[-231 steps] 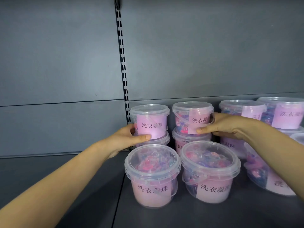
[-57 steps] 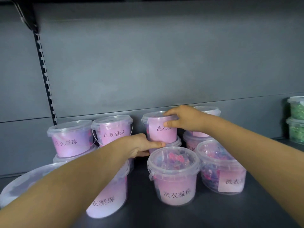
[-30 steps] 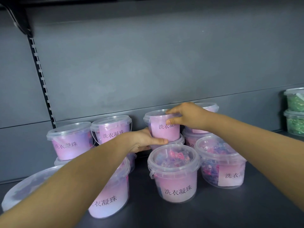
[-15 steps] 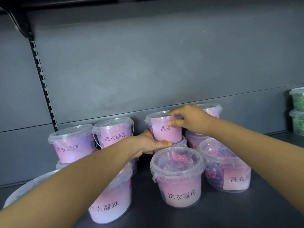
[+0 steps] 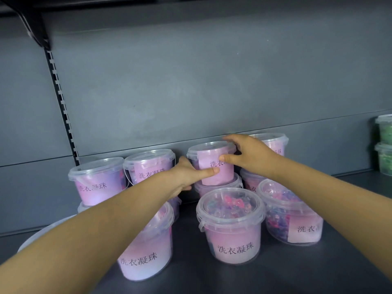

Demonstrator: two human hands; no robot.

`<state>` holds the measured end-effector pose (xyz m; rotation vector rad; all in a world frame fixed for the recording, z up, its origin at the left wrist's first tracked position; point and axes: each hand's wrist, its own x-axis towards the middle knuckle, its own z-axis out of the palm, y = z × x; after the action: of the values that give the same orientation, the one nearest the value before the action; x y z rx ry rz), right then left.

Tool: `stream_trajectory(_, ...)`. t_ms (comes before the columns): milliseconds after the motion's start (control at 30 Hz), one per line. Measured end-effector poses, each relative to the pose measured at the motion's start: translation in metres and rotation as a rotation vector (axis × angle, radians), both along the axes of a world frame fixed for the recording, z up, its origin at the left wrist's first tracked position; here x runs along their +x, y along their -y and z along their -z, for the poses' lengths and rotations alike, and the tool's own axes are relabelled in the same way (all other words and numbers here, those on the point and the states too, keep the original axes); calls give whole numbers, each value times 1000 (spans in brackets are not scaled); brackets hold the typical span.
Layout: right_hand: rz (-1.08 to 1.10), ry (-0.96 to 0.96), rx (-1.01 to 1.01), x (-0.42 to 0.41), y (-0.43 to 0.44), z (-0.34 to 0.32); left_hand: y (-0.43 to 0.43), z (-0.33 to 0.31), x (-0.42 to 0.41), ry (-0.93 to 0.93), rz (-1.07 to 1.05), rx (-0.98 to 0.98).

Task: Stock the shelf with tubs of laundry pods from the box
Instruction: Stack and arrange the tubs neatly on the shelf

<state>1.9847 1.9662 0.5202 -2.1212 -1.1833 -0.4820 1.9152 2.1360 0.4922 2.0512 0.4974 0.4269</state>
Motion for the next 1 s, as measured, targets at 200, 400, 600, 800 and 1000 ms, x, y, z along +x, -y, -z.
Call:
stream_trajectory(200, 202, -263, -111, -8, 0, 21, 3, 11, 10, 171, 89, -159)
stream_trajectory(400, 85, -435, -290, -28, -17, 21, -2, 13, 18, 161, 77, -158)
stream_trajectory(600, 264, -306, -472, -16, -46, 25, -6, 12, 18, 192, 53, -68)
stream_trajectory(800, 319, -379, -419, -17, -43, 19, -12, 13, 19, 171, 65, -85)
stream_trajectory(1000, 314, -430, -364, -13, -26, 15, -9, 4, 10, 131, 67, -96)
